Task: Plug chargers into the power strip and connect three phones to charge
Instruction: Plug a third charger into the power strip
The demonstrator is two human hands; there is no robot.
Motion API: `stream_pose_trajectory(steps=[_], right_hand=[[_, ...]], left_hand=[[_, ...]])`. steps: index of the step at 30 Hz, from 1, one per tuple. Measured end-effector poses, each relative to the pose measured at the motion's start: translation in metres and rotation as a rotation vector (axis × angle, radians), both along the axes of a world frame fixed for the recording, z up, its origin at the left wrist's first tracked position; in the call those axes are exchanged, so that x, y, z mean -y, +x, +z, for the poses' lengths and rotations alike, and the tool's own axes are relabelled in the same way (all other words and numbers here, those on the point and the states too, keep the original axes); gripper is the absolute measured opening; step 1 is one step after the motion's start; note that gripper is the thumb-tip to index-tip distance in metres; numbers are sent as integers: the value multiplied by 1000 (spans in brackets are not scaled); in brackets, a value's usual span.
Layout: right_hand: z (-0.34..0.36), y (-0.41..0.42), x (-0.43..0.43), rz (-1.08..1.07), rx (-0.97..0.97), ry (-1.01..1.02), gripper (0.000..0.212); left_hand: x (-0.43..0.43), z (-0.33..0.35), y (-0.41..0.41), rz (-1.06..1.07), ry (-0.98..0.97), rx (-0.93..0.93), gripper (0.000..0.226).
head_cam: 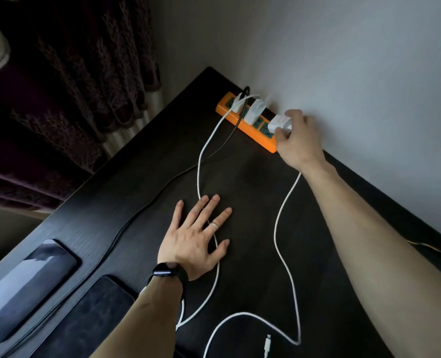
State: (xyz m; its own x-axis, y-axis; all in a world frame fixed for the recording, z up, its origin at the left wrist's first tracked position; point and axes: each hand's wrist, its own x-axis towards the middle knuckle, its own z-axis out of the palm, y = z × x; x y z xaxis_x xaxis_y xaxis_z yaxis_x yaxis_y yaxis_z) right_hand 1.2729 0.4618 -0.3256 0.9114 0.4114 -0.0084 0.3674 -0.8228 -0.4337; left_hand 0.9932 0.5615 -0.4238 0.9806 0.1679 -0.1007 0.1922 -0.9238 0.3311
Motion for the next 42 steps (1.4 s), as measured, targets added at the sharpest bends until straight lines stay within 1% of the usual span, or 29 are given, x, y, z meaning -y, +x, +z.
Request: stream_pose_trajectory(steps=[5, 10, 14, 19, 22, 24, 27, 29, 32, 37, 40, 42], right_hand=[[4, 5, -6, 34, -33, -144, 46], [7, 14, -12, 55, -67, -225, 48], [11, 19, -24, 47, -68, -331, 44], [10, 14, -51, 80, 40, -406, 43], [1, 7, -60, 75, 125, -430, 47], [-4, 9, -61, 52, 158, -429, 46], [-5, 23, -60, 3, 167, -390, 38], [-5, 33, -59, 12, 165, -380, 35], [-9, 36, -51, 59, 171, -335, 36], [-10, 36, -39, 117, 195, -234, 45], [-10, 39, -32, 157, 231, -206, 41], [-13, 42, -34, 149, 227, -232, 39]], left_hand=[[-1, 2, 0, 3, -9, 11, 69], [-1, 3, -1, 5, -24, 20, 68], [-1, 2, 0, 5, -22, 21, 68], [0, 1, -1, 0, -24, 16, 69], [-2, 2, -1, -3, -25, 10, 69], [-2, 1, -1, -8, -23, 8, 69], [-1, 0, -1, -12, -17, 18, 70], [-1, -2, 0, -9, -6, 25, 70], [-1, -4, 0, -29, 6, 36, 69], [-1, -4, -4, -78, 13, 95, 67], [0, -3, -3, -89, 23, 91, 65], [0, -4, -2, -86, 26, 84, 64]])
